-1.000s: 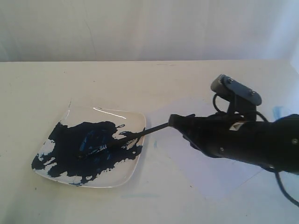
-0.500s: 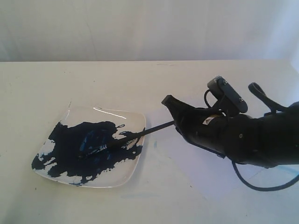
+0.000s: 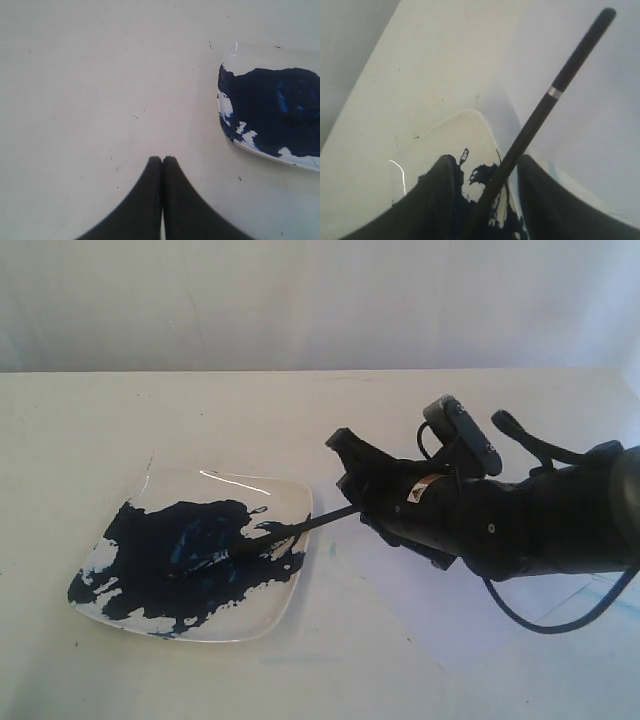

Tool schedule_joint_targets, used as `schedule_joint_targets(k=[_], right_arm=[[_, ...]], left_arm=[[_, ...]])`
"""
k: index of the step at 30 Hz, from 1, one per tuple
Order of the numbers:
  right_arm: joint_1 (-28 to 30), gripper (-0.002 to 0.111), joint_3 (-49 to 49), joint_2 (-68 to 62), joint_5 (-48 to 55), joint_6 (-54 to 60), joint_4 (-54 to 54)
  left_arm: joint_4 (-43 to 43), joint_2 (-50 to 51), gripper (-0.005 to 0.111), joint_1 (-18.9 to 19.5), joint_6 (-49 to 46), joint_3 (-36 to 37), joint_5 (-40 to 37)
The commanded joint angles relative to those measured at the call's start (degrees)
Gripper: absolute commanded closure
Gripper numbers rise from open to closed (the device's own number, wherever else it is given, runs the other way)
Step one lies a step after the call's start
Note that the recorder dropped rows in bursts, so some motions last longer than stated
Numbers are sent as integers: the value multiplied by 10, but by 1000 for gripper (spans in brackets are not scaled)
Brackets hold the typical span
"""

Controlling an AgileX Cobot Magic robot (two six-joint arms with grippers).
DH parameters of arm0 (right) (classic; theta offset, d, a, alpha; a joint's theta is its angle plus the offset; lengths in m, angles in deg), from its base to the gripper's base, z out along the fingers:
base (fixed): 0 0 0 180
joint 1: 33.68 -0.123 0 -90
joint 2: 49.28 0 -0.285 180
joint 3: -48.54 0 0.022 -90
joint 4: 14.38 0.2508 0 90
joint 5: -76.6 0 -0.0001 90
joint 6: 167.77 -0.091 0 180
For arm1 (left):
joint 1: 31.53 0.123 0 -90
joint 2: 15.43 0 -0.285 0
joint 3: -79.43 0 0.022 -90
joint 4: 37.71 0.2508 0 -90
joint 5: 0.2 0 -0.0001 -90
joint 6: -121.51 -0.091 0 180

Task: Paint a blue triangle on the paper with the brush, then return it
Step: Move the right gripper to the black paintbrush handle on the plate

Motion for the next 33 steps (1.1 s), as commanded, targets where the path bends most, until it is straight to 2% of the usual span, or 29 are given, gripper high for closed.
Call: schedule_joint_targets(k=[1, 4, 10, 23, 33], right_arm=[[-1, 65, -2, -18, -1, -132, -11], [-4, 65, -2, -37, -3, -191, -11], [-22, 65, -15, -73, -42, -213, -11], [-23, 65, -75, -141, -63, -235, -15], [-23, 65, -75, -141, -74, -235, -12]], left_arm=[[-4, 0, 107, -2, 4, 2, -1], [-4, 0, 107, -2, 4, 2, -1], [-4, 0, 107, -2, 4, 2, -1], [-4, 0, 107, -2, 4, 2, -1], [-4, 0, 107, -2, 4, 2, -1]])
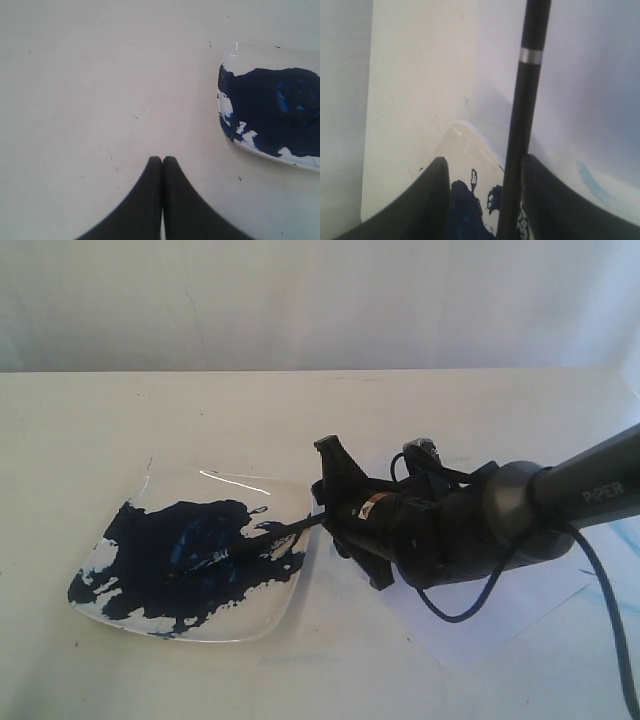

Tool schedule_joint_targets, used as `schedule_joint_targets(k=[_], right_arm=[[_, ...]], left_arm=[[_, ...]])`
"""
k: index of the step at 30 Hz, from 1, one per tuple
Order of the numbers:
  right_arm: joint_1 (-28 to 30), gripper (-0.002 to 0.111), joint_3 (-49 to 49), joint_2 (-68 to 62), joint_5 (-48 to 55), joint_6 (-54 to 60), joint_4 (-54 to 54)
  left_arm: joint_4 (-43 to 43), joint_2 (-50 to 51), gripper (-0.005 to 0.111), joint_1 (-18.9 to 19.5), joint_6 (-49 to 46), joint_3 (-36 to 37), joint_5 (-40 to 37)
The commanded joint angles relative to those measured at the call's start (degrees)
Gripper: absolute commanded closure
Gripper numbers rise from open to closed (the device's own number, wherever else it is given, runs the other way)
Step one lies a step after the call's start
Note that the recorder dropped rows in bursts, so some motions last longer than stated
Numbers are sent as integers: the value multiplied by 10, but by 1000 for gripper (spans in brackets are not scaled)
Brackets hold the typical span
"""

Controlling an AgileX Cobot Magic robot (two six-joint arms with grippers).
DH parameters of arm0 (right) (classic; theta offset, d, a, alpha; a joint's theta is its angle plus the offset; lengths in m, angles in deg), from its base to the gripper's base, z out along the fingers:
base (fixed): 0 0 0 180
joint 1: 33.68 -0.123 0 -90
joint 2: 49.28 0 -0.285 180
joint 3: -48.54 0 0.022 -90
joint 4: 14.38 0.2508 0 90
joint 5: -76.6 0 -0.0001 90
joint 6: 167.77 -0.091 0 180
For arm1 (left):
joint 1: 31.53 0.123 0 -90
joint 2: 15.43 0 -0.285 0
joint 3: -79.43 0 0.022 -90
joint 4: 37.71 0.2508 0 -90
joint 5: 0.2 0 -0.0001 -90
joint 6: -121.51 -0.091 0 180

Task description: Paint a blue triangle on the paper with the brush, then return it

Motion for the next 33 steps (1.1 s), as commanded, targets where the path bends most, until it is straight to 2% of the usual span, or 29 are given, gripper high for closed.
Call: schedule_joint_targets(k=[1, 33], right_arm=[[0, 65, -1, -1, -4, 0, -3], [0, 65, -1, -54, -72, -32, -6]], left_arm=[[-4, 0, 107, -2, 4, 2, -1], [-4, 0, 107, -2, 4, 2, -1]])
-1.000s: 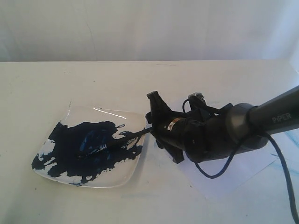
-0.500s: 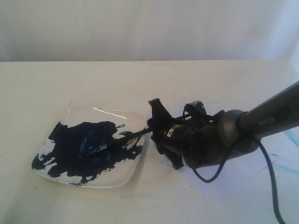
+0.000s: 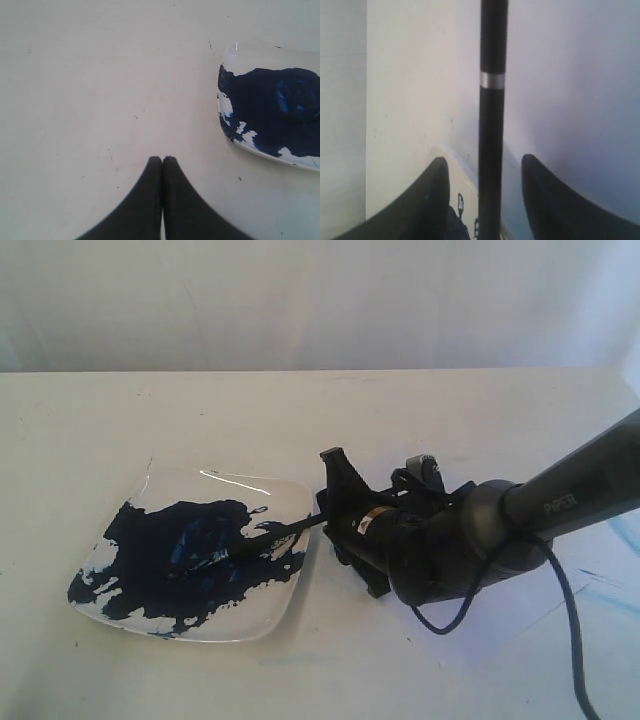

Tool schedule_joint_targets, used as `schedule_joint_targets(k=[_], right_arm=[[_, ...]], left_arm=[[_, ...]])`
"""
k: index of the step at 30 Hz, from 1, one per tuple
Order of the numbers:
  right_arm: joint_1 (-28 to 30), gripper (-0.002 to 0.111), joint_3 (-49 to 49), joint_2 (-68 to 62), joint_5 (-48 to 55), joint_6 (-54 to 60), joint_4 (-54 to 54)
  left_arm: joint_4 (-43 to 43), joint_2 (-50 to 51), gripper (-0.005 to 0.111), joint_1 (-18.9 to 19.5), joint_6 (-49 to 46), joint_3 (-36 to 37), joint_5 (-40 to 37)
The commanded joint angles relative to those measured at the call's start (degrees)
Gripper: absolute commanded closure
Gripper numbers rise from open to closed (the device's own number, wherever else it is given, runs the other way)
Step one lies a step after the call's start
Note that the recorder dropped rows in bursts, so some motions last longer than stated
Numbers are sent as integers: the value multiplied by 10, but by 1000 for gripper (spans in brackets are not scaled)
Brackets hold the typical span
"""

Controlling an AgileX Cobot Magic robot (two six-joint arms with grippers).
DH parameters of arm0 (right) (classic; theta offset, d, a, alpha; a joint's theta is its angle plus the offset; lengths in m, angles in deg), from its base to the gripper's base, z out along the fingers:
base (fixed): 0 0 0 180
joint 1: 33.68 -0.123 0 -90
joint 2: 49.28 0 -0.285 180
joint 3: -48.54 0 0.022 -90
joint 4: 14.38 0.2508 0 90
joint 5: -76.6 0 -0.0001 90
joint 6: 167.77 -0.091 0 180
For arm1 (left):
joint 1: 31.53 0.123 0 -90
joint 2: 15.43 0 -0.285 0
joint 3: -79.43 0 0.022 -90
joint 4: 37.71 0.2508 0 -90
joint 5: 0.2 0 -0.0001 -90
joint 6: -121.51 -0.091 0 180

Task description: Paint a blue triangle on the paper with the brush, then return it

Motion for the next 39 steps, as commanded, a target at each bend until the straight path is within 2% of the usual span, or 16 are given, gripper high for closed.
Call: schedule_joint_targets(k=[1, 5, 11, 29, 39], right_arm=[[0, 65, -5, -8, -10, -2, -6], [0, 65, -28, -25, -8, -36, -53], [0, 65, -33, -32, -3, -48, -56], [1, 65, -33, -32, -2, -37, -19], [1, 65, -33, -32, -4, 14, 24]], left_arm=[[-4, 0, 107, -2, 4, 2, -1], [-4, 0, 107, -2, 4, 2, -1], [-4, 0, 107, -2, 4, 2, -1], [-4, 0, 107, -2, 4, 2, -1], [-4, 0, 107, -2, 4, 2, -1]])
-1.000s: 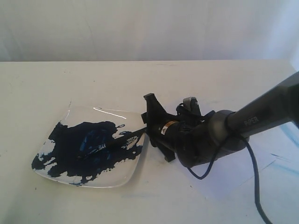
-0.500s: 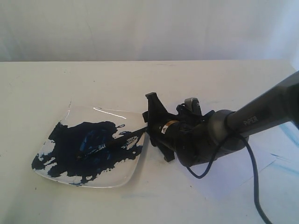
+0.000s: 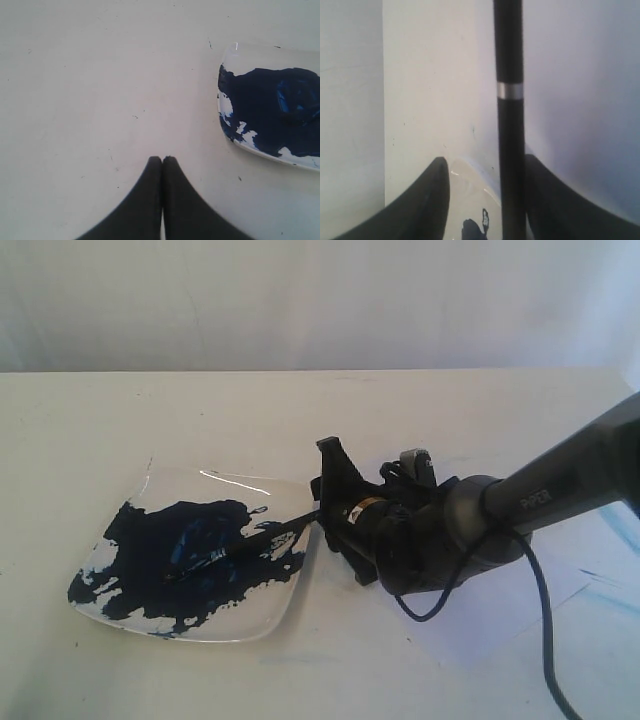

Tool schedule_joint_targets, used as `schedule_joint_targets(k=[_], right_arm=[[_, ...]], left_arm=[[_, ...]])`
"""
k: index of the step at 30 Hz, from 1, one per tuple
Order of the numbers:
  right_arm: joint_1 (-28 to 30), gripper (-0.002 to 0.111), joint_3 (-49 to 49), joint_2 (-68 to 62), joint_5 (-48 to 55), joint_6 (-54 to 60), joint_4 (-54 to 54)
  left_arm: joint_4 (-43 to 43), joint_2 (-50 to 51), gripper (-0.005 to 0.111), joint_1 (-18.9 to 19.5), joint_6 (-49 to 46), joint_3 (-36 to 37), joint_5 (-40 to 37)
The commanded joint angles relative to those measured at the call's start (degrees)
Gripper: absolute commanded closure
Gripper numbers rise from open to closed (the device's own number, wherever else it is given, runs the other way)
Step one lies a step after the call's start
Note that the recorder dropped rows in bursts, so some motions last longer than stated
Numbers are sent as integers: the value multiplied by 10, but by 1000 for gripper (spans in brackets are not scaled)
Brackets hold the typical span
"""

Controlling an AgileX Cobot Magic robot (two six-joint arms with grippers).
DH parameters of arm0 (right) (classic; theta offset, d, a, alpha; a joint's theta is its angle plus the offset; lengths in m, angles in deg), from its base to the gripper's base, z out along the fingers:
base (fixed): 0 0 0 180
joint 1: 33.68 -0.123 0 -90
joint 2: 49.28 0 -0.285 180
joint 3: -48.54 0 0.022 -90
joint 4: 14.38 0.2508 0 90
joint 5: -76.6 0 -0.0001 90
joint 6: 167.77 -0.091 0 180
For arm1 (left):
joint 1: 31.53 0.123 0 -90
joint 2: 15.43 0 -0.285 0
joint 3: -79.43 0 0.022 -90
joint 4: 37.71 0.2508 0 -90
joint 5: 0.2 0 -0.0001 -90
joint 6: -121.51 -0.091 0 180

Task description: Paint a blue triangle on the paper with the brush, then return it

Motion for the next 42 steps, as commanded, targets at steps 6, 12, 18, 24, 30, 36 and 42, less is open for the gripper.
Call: schedule_joint_targets(k=[6, 12, 18, 24, 30, 36, 42], right_arm=[[1, 65, 1, -7, 13, 17, 7], [1, 66, 1, -7, 13, 19, 16], [1, 74, 1, -7, 13, 19, 16], [1, 76, 1, -7, 13, 19, 16], [1, 76, 1, -15, 8, 19, 18], [1, 76, 1, -26, -6, 18, 18], [1, 76, 0, -26, -6, 18, 18]], left_arm=[[-4, 0, 107, -2, 4, 2, -1], [-4, 0, 107, -2, 4, 2, -1], [-4, 0, 107, -2, 4, 2, -1], [-4, 0, 107, -2, 4, 2, -1], [-4, 0, 107, -2, 4, 2, -1], [-4, 0, 107, -2, 4, 2, -1], [-4, 0, 107, -2, 4, 2, -1]])
